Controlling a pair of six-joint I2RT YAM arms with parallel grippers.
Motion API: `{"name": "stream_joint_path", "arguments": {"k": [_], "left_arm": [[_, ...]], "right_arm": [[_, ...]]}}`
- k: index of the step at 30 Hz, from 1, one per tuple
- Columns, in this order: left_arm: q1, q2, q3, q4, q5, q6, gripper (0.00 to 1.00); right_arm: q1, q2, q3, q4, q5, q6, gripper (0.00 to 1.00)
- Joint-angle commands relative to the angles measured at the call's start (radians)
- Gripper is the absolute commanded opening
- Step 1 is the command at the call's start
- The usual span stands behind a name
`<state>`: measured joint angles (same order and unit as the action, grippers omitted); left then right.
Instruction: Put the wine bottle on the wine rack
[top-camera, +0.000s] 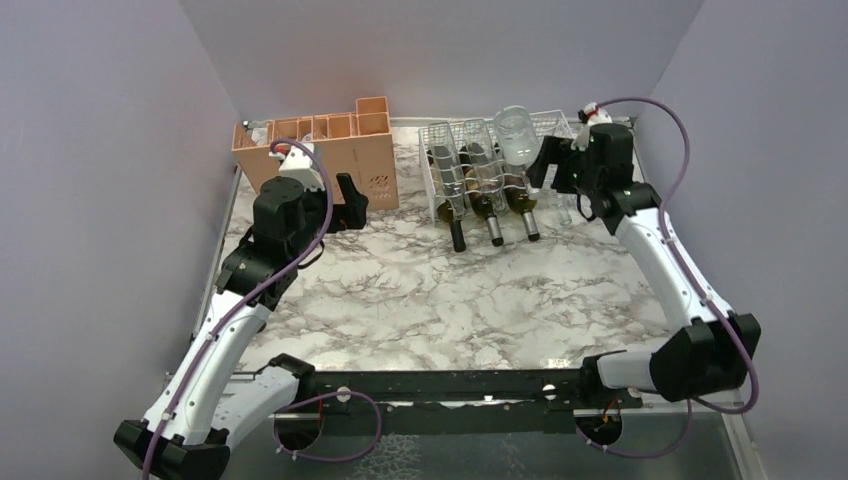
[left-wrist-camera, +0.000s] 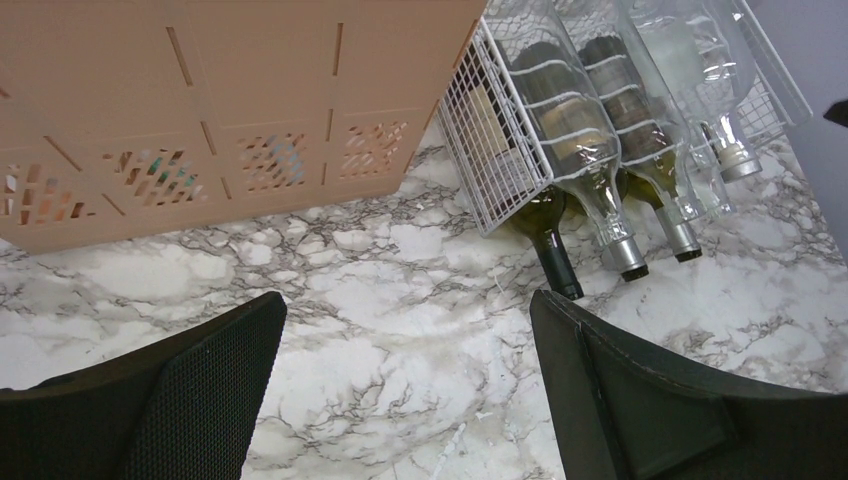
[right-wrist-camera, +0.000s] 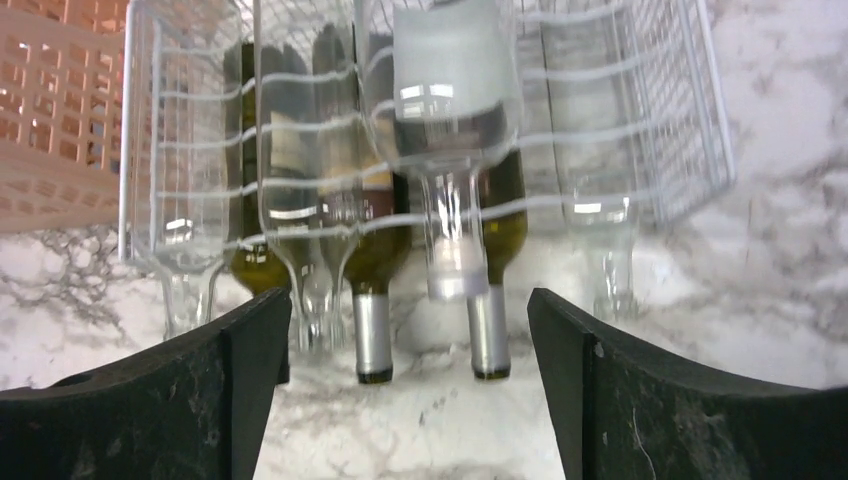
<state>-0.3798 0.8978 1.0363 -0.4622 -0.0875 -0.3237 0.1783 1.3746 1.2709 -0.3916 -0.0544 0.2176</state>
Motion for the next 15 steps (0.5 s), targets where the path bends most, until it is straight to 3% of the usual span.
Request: {"name": "stream_joint_path", "arguments": {"k": [1, 7, 15], "left_arm": [[0.005, -0.043, 0.030, -0.020, -0.035, 0.044, 0.99], [0.004, -0.102, 0.051, -0.026, -0.043, 0.074, 0.99], [0.004, -0.192, 0.158, -0.055, -0.080, 0.155, 0.99]], "right_arm": [[-0.001, -0.159, -0.140, -0.109, 0.042, 0.128, 0.91], [-0.001, -0.404, -0.249, -0.230, 0.091, 0.133, 0.91], [0.000, -0.642, -0.185, -0.373, 0.266, 0.098, 0.93]]}}
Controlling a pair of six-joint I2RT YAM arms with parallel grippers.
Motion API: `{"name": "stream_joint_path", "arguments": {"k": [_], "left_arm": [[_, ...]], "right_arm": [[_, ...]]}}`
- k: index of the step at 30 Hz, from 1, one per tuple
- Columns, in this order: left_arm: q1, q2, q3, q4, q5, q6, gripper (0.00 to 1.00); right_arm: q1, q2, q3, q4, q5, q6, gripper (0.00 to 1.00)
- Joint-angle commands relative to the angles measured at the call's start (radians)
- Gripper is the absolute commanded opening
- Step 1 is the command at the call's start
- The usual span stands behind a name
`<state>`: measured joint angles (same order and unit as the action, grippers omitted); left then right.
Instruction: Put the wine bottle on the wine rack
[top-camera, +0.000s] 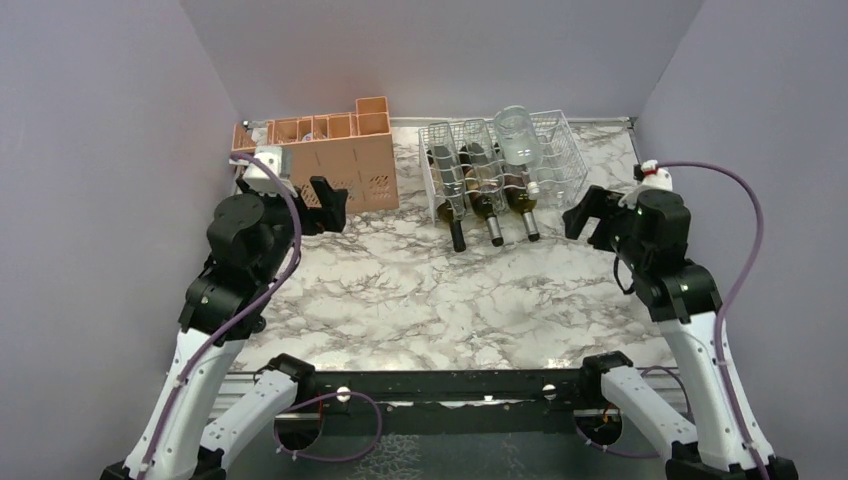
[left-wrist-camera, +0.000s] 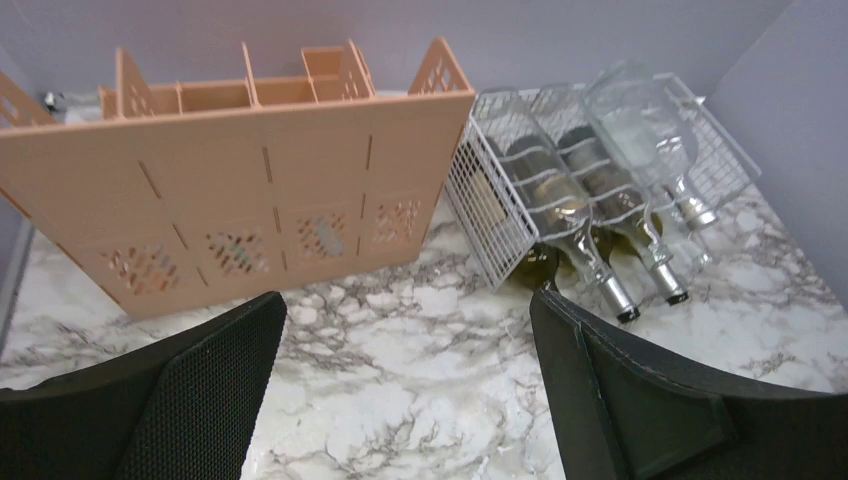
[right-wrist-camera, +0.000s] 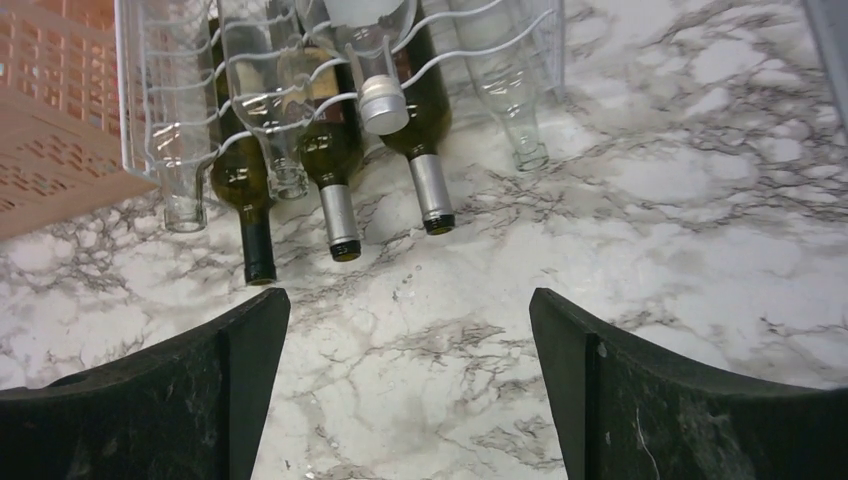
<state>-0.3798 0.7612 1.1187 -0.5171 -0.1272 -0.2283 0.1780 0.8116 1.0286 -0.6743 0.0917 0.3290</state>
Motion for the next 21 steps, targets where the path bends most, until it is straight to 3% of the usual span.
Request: {"name": "stream_joint_path", "arguments": {"k": [1, 13, 21], "left_arm": [[0.004, -0.069, 0.094, -0.002, -0.046, 0.066, 0.99], [0.004, -0.226, 0.138, -0.013, -0.197, 0.087, 0.99], [0.005, -0.241, 0.132, -0.023, -0.194, 0.075, 0.99]], "right_arm": [[0.000, -0.104, 0.072, -0.098, 0.134, -0.018, 0.93], [0.000, -0.361, 0.177, -0.033, 0.158, -0.154, 0.94], [-0.001, -0.389, 0.192, -0.027, 0.132, -0.165, 0.94]]}}
